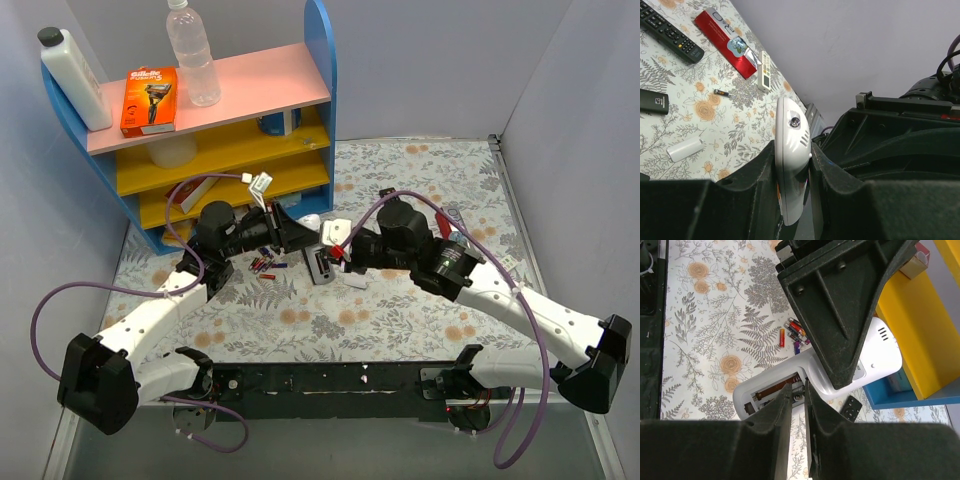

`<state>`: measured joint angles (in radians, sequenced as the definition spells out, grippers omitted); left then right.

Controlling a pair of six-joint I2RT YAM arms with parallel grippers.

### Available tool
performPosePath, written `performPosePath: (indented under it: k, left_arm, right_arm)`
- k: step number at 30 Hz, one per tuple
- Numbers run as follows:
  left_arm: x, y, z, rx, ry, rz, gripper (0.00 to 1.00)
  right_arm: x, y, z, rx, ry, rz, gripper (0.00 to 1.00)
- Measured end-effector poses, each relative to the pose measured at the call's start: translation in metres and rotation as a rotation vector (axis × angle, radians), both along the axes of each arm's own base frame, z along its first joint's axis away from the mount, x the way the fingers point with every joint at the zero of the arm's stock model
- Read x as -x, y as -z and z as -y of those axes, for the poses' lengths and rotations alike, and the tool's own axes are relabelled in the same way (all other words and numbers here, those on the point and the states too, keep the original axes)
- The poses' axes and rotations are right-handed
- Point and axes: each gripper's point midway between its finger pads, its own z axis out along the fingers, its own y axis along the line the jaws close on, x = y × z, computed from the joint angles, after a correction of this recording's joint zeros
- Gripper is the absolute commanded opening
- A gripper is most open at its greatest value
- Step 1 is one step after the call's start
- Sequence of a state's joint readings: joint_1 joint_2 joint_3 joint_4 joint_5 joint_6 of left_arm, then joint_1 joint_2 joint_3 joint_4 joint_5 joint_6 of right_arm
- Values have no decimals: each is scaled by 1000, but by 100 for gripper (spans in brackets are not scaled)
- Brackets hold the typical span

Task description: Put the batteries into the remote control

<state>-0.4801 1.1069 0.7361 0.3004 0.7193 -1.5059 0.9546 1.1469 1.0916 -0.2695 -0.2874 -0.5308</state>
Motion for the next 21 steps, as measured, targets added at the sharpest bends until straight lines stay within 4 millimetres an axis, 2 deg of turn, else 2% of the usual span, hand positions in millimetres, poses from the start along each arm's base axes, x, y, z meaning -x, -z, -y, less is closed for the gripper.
performPosePath:
  k: [11, 21]
  left_arm:
    - [1, 3, -1, 54, -11, -53, 0]
    - [-9, 4, -3, 82, -73, -122, 0]
  right_arm:
    - [1, 6, 0, -49, -6, 26, 35]
    - [-2, 7, -2, -82, 5, 48, 45]
